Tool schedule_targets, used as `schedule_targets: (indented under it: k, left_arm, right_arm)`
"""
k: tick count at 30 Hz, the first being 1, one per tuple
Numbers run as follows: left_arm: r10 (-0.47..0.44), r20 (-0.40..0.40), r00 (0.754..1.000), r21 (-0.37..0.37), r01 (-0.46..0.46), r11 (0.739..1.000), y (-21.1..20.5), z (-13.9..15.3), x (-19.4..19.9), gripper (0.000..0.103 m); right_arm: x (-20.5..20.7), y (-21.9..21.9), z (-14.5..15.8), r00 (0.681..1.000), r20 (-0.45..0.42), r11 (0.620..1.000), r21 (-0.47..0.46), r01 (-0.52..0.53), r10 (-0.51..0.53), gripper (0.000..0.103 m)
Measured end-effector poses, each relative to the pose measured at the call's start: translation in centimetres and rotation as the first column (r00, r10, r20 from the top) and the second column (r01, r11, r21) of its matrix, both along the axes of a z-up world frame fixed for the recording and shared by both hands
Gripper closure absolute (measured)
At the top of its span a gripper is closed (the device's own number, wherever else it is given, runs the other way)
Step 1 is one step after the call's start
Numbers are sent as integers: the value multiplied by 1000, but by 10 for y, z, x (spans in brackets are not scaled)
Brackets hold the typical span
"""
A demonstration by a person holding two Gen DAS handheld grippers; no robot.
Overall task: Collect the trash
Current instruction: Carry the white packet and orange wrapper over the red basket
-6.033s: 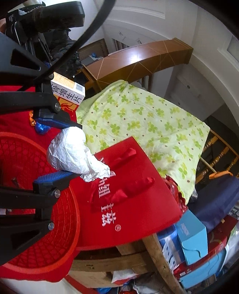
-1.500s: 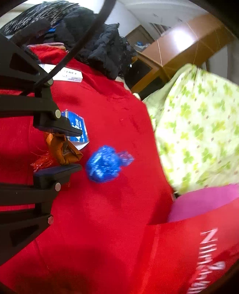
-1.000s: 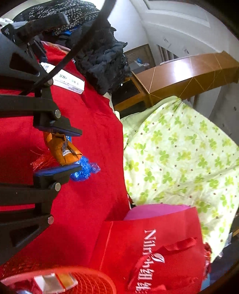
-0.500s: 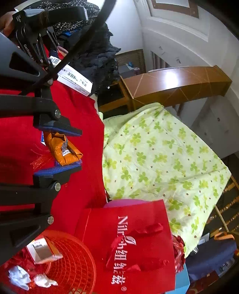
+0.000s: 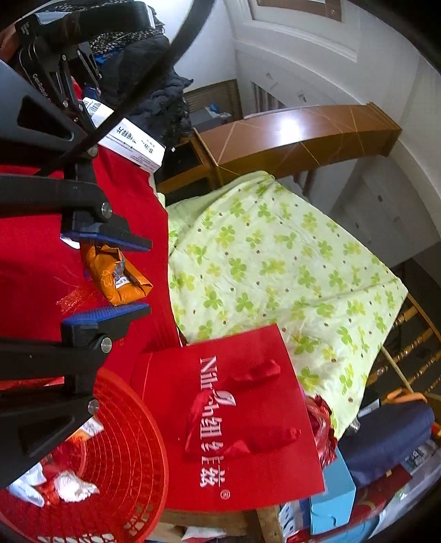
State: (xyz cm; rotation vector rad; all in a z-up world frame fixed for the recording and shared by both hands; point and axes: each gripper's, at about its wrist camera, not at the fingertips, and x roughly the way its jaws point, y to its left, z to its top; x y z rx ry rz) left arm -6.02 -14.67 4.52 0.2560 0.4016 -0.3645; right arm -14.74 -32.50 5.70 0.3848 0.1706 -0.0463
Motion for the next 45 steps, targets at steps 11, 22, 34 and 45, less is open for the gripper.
schedule_targets:
  k: [11, 22, 34, 45]
  left_arm:
    - [-65, 19, 998, 39, 64, 997, -38, 8, -13, 63]
    - [-141, 41, 989, 76, 137, 988, -74, 15, -31, 63]
    - [-234, 48, 971, 125, 226, 966, -118, 16, -50, 63]
    - [-334, -36, 942, 88, 336, 938, -144, 7, -60, 63]
  right_arm:
    - [-23, -38, 3, 997, 38, 996, 64, 65, -67, 70]
    - [-42, -70, 2, 990, 61, 985, 124, 118, -127, 70]
    - [-65, -112, -9, 978, 49, 960, 209, 187, -201, 70]
    - [-87, -142, -17, 964, 44, 933, 267, 241, -261, 70]
